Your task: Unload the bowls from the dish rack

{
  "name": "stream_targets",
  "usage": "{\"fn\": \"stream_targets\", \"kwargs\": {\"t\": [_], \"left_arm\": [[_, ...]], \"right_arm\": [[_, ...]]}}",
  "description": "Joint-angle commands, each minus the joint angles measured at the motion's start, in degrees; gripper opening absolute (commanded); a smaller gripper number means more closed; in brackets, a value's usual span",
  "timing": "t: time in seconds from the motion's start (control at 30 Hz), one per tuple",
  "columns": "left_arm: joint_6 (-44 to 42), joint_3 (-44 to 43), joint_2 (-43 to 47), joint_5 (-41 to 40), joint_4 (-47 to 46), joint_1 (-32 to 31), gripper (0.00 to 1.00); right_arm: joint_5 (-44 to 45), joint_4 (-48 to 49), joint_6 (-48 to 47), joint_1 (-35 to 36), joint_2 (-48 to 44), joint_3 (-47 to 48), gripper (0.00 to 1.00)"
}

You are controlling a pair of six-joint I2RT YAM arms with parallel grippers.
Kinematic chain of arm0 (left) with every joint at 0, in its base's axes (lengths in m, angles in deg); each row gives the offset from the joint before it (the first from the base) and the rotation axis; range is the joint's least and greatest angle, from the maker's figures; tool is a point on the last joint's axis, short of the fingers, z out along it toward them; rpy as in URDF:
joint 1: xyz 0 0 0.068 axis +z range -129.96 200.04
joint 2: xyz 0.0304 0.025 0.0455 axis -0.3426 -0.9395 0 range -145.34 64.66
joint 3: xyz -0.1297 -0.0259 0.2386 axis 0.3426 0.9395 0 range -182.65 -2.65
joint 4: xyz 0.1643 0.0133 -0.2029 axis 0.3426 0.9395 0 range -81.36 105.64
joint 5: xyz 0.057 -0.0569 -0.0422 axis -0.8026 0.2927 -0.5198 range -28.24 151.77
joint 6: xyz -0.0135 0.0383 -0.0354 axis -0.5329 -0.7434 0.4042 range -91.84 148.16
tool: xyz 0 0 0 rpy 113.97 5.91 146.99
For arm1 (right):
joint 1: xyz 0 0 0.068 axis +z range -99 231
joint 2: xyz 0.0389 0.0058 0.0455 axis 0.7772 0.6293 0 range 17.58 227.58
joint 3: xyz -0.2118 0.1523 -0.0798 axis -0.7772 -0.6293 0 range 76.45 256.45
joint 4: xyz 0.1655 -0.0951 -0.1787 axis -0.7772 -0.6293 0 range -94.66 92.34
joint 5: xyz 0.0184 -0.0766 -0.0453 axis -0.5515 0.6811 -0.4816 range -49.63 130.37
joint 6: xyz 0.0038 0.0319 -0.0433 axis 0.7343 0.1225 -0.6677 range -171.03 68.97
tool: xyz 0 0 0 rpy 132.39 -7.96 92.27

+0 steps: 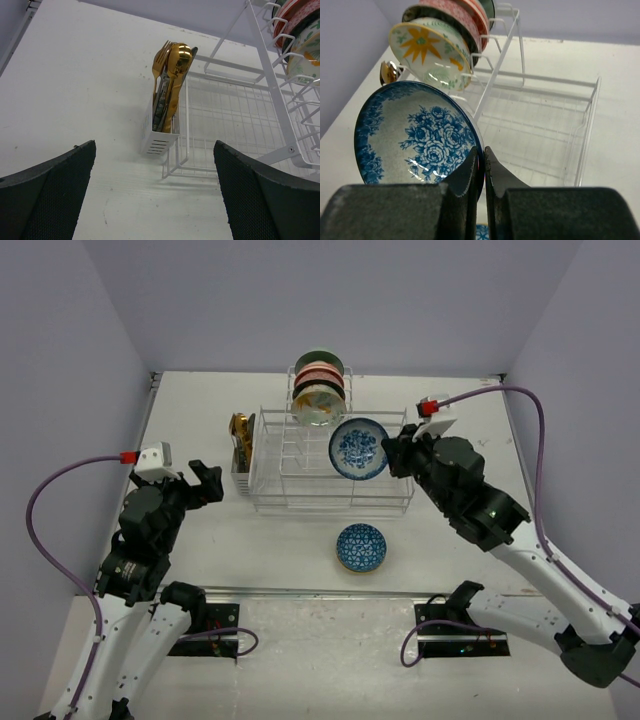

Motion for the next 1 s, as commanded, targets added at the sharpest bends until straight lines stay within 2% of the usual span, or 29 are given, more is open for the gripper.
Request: {"fn": "stream_targets", "kwargs": {"t": [0.0, 0.47, 0.8, 0.97], "left_arm": [[-1.8, 0.0, 0.4, 0.1, -2.1, 0.5, 1.00], [-1.8, -0.1, 0.8, 0.4, -2.2, 0.5, 1.00], [-1.8, -0.1, 0.8, 0.5, -2.2, 0.5, 1.00], [-1.8, 0.0, 0.7, 0.6, -2.2, 0.5, 1.00]], "right_arm": [[-1.9, -4.2, 5.7, -0.3, -2.6, 1.9, 0.00], [-4.3, -13.7, 10.9, -0.7, -13.1, -5.7, 0.00], [-10.2, -16.8, 18.0, -0.7, -15.3, -14.7, 0.00], [-13.6, -16.5, 19.7, -0.8, -13.2, -19.1, 0.00]]}}
